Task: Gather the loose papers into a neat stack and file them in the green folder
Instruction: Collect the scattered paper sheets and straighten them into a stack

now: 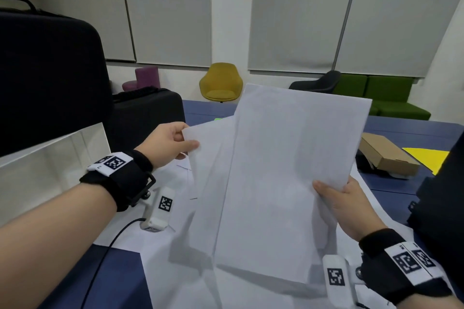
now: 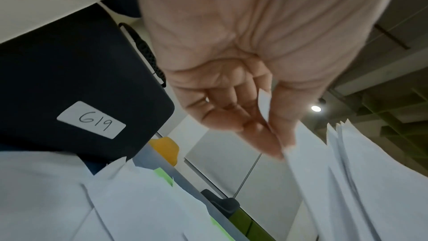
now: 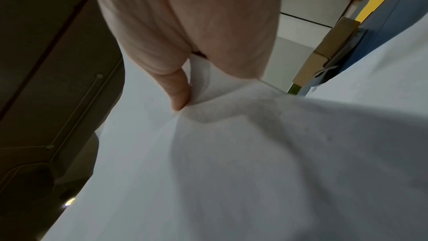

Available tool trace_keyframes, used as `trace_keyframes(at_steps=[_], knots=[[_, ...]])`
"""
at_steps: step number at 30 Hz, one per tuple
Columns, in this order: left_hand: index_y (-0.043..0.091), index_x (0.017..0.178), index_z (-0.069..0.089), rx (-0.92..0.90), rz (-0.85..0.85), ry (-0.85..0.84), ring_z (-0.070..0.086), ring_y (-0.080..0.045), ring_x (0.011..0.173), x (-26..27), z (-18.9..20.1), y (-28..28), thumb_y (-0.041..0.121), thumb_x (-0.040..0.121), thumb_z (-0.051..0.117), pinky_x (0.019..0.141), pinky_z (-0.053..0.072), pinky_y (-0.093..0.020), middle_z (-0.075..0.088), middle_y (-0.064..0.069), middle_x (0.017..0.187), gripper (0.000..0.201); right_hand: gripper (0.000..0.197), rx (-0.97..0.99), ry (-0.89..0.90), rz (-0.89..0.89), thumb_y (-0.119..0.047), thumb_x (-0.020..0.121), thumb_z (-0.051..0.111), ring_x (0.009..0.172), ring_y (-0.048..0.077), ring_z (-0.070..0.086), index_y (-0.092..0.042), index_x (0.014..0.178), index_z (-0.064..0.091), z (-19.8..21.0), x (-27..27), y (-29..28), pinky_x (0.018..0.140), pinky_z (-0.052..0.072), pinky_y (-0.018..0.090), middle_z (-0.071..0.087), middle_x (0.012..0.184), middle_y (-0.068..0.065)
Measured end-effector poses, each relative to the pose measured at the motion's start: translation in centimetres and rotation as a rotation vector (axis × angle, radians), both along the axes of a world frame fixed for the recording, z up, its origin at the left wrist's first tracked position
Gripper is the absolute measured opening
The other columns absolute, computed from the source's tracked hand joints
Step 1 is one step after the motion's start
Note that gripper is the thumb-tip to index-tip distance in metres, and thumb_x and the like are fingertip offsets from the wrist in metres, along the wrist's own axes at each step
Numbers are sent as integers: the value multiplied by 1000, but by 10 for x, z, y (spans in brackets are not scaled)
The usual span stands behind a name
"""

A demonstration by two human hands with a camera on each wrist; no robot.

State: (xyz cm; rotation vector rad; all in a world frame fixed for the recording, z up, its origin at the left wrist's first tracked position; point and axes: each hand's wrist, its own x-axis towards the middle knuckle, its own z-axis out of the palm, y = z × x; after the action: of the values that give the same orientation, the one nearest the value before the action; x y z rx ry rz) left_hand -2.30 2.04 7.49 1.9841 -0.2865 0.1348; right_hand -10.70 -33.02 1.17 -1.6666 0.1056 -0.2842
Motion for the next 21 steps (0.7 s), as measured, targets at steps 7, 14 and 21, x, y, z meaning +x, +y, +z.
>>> trace_keyframes(at_steps=[7,14,21], knots=[[7,101,57,-273,56,-35,62,-21,79,-3,-2,-20,4,101,44,71,55,-36,67,-10,92,13,22,-130,21,124,-2,93,58,85,15,72,-11,111,66,3,-6,13,63,54,16,76,97,2],[10,115,56,-510,-16,106,63,-28,101,-13,-4,-40,47,93,51,94,48,-51,67,-17,113,43,31,-72,-18,62,3,92,57,76,7,70,-13,118,59,4,-4,22,59,53,15,72,102,3],[6,124,58,-467,-158,100,69,-29,106,-25,-26,-57,7,82,73,91,55,-42,71,-11,117,44,74,127,-115,59,4,85,66,99,14,70,-28,143,33,7,0,21,81,56,30,69,115,-3]])
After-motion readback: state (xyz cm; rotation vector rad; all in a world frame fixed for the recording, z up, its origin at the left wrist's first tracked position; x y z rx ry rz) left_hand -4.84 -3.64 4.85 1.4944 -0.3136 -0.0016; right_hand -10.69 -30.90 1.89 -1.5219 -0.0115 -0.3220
